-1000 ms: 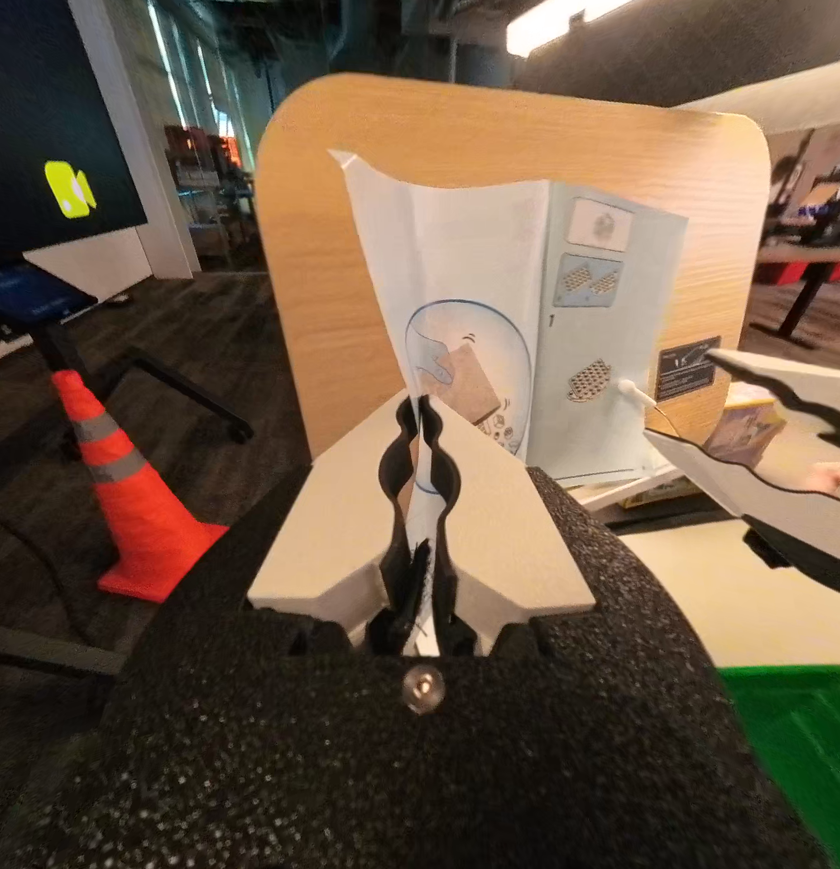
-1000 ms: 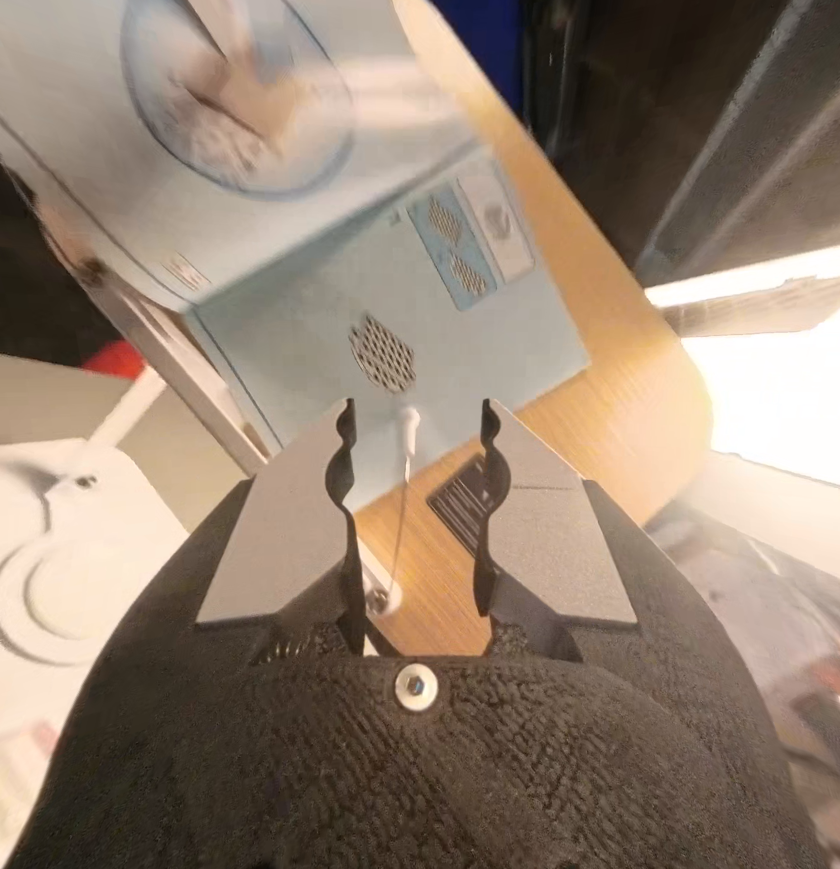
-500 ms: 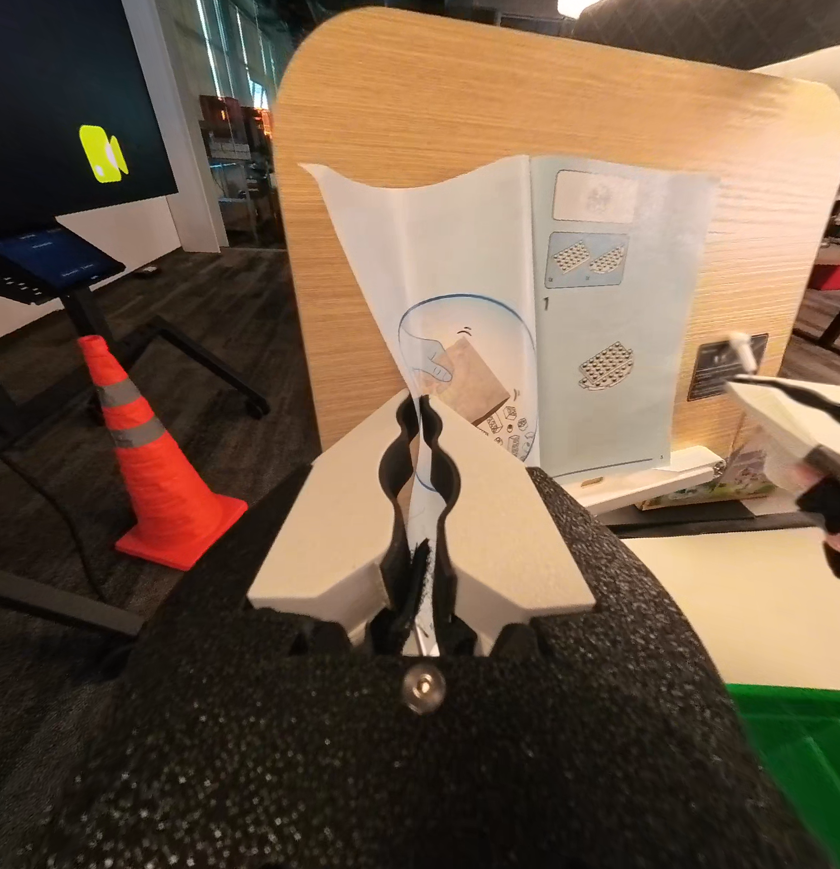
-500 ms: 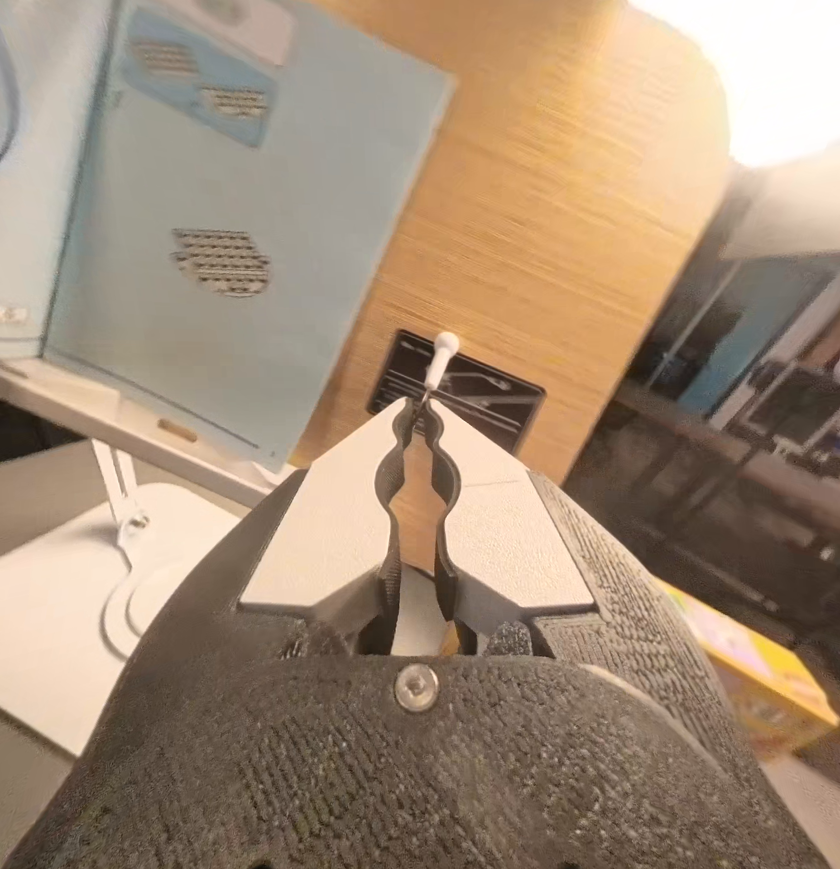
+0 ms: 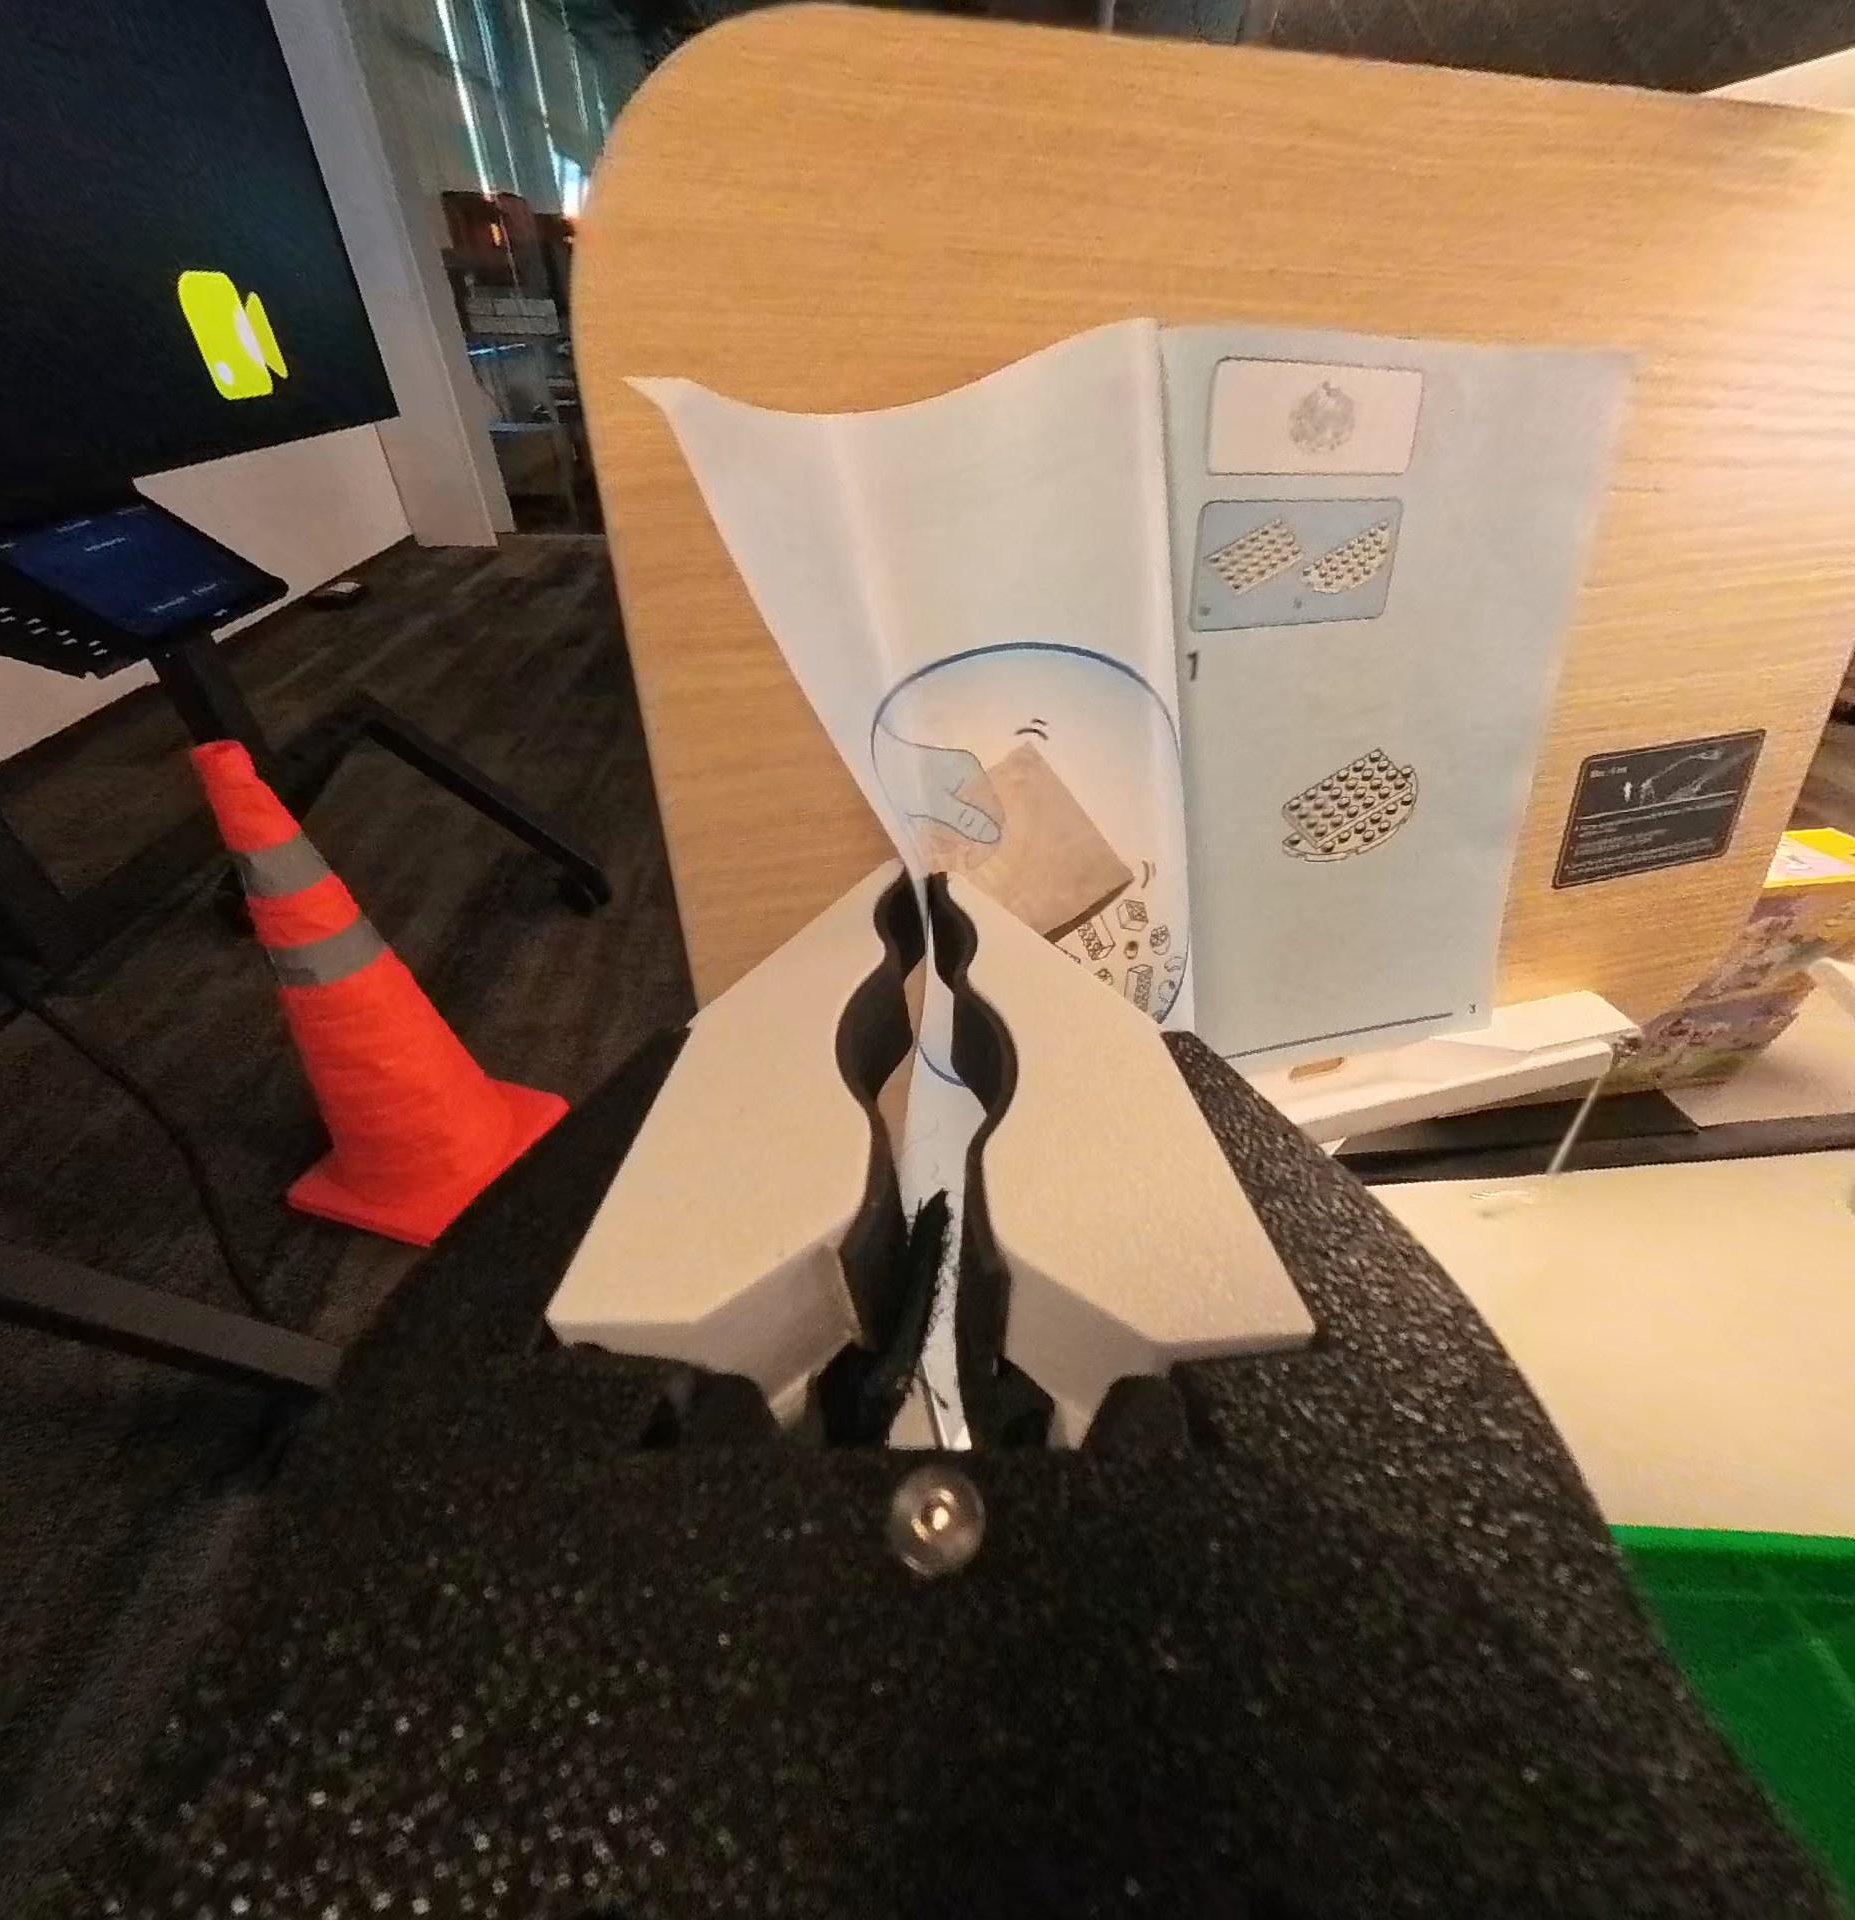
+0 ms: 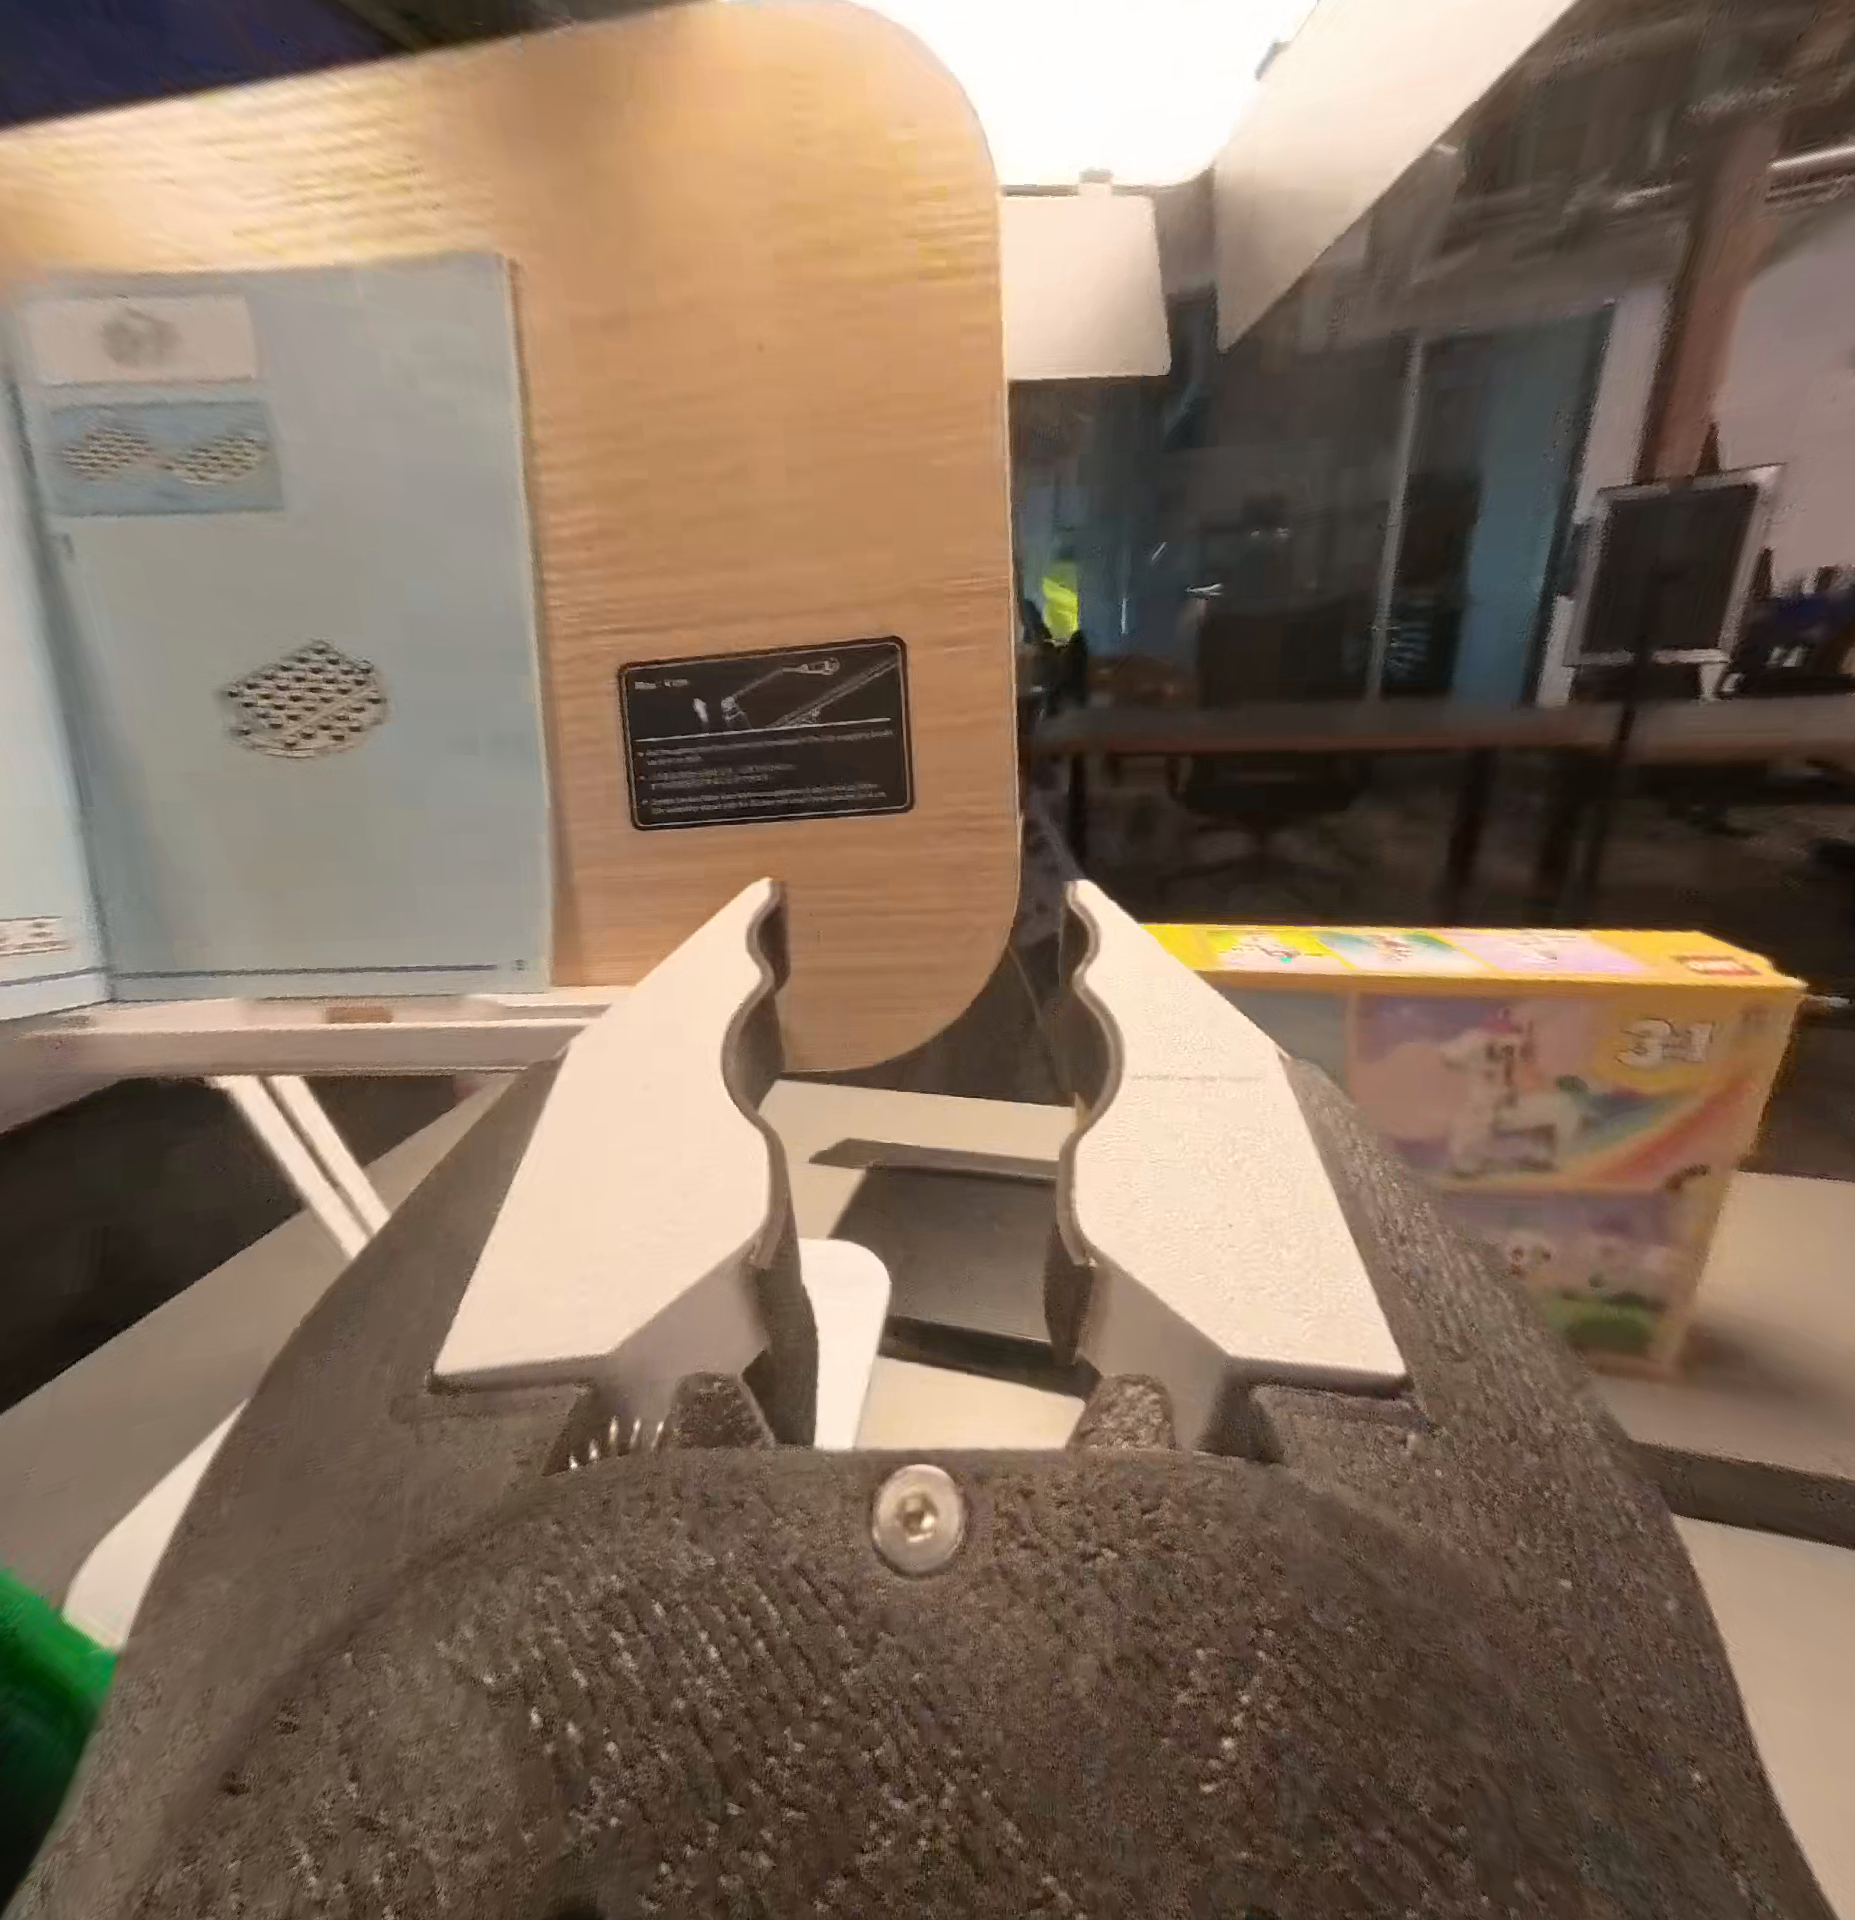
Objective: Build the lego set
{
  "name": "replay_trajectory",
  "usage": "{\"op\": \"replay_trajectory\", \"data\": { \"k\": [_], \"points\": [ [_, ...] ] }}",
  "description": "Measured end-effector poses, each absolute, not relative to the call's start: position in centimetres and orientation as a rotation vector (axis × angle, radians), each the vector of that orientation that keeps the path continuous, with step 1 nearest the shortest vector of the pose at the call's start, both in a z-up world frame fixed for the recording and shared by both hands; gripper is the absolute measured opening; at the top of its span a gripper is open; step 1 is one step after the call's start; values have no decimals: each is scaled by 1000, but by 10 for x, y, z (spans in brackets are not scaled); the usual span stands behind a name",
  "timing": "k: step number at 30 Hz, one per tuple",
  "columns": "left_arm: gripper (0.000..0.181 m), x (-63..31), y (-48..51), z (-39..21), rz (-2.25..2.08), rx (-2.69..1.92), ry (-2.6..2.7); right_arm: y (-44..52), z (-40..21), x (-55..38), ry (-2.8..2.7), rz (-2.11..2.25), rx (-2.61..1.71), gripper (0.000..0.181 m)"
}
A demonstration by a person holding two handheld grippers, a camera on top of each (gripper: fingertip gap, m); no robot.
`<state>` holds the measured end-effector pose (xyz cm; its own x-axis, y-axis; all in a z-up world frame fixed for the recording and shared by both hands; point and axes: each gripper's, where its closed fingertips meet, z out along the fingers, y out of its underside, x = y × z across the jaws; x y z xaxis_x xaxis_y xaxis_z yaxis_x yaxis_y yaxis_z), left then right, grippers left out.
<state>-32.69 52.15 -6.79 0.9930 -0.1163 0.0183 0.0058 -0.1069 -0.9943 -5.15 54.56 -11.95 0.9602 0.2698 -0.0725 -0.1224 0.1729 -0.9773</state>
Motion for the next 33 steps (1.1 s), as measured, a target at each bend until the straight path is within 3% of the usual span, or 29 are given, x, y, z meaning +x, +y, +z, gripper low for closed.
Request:
{"op": "replay_trajectory", "data": {
  "k": [7, 13, 15, 21, 25, 28, 30, 32, 33],
  "points": [
    [0, -282, 510, -24, -314, -1613, 203, 521, -94, -56, -285, 391, -1244, 55],
    [0, -206, 481, 38, -543, -1661, 439, 482, -93, -84, -534, 796, -1217, 40],
    [0, -184, 472, 51, -482, -1695, 545, 475, -95, -92, -559, 993, -1247, 48],
    [0, -109, 434, 80, -253, -1783, 819, 452, -99, -113, -378, 1708, -1311, 102],
    [0, -57, 400, 102, -179, -1774, 949, 422, -88, -96, -246, 1898, -1163, 107],
    [0, -27, 383, 114, -170, -1747, 968, 401, -63, -41, -119, 2021, -889, 87],
    [0, -7, 375, 113, -247, -1738, 961, 384, -51, 4, -106, 2076, -717, 60],
    [0, 14, 369, 107, -357, -1726, 934, 373, -48, 45, -143, 2058, -669, 15],
    [0, 22, 371, 100, -376, -1725, 905, 371, -51, 64, -159, 2010, -713, 6]
  ]
}}
